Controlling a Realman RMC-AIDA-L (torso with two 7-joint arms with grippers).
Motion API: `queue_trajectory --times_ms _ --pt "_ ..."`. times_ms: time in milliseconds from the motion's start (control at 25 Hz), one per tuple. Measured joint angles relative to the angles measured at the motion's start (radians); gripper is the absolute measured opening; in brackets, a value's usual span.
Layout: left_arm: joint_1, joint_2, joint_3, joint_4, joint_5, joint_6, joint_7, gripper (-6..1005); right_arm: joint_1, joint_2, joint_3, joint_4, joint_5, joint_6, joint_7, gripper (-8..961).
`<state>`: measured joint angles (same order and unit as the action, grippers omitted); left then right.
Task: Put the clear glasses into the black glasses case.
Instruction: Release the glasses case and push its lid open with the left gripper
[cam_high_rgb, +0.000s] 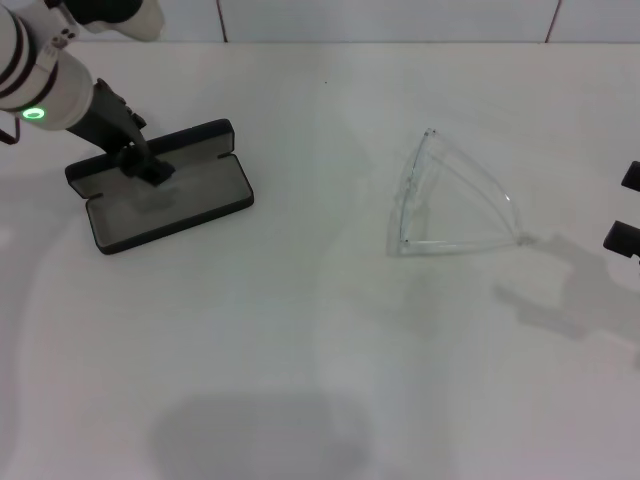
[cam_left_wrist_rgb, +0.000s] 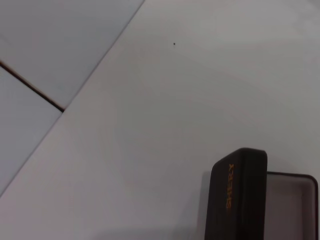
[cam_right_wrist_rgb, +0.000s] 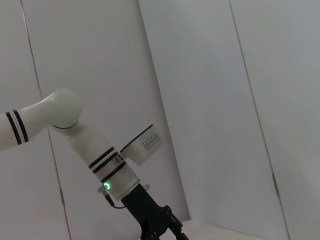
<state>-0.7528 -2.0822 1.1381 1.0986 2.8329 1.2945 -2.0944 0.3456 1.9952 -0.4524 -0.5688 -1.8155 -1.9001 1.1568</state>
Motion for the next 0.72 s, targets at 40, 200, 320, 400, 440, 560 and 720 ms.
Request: queue_trajectory --times_ms 40,200,320,400,440,560,720 --pt "-0.003 0.0 0.0 -0.001 0.0 0.0 0.0 696 -0.001 0.0 0.0 0.0 0.0 0.001 0.0 872" --pt "-0.005 0.0 0.008 -0.005 0.0 0.0 0.0 678 -0.004 0.001 0.0 0.008 0.003 0.004 -0.014 872" --pt "-0.006 0.0 0.028 -0.011 0.001 0.001 0.001 626 -0.004 -0.003 0.0 0.032 0.012 0.004 -0.027 872" --pt "-0.006 0.0 0.045 -0.015 0.001 0.002 -0.001 591 -0.005 -0.006 0.001 0.039 0.015 0.004 -0.032 872" --pt "-0.007 0.0 0.048 -0.016 0.001 0.003 -0.002 573 -0.005 -0.007 0.002 0.041 0.015 0.004 -0.033 872" --pt "-0.007 0.0 0.049 -0.016 0.001 0.005 -0.005 521 -0.006 -0.006 0.003 0.041 0.015 0.004 -0.037 872" --pt "-0.007 -0.001 0.05 -0.016 0.0 0.014 -0.005 364 -0.009 -0.005 0.003 0.042 0.015 0.005 -0.037 872"
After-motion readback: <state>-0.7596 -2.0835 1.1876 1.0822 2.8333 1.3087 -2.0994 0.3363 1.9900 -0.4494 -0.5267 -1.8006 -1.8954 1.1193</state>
